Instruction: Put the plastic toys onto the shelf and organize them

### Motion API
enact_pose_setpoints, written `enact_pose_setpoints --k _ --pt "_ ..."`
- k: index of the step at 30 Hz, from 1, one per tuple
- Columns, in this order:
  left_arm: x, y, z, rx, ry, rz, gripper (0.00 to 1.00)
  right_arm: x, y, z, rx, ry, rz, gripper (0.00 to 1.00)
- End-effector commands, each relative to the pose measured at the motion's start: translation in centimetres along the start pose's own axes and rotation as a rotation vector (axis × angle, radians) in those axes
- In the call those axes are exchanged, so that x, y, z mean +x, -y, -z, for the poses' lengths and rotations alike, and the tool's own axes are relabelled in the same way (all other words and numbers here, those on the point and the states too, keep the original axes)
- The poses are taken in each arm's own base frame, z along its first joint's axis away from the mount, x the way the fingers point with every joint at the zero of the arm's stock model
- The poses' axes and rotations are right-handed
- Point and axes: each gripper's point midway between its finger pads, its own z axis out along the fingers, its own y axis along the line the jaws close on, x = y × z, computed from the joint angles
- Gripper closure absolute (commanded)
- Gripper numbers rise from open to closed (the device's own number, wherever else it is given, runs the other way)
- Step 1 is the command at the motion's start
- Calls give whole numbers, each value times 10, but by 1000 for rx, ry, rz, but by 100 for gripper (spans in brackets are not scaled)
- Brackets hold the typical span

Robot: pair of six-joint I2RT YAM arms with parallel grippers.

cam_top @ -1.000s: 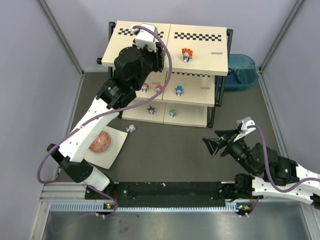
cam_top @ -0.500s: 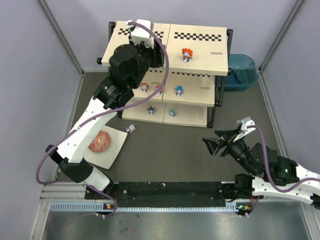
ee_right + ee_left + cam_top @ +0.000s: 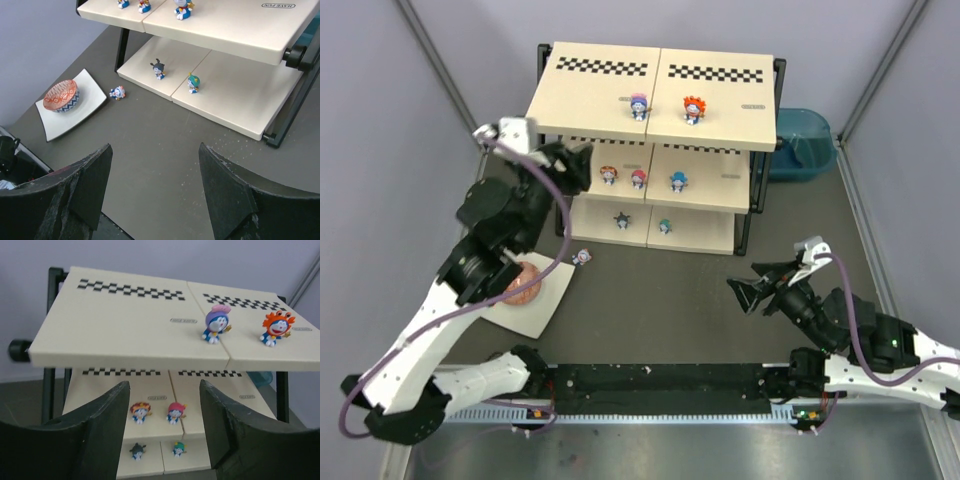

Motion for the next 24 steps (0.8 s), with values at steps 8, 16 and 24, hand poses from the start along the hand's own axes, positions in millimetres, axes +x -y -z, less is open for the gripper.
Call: enact_pose_setpoints --k 8,16,24 --pt "99 -52 75 -124 -110 152 17 5 -2 -1 -8 -3 -16 29" --pt "234 -56 76 -121 -340 103 9 13 -5 2 -38 -26 -32 29" --pt "295 -84 73 -157 -343 113 8 17 -8 3 -56 -38 -33 29"
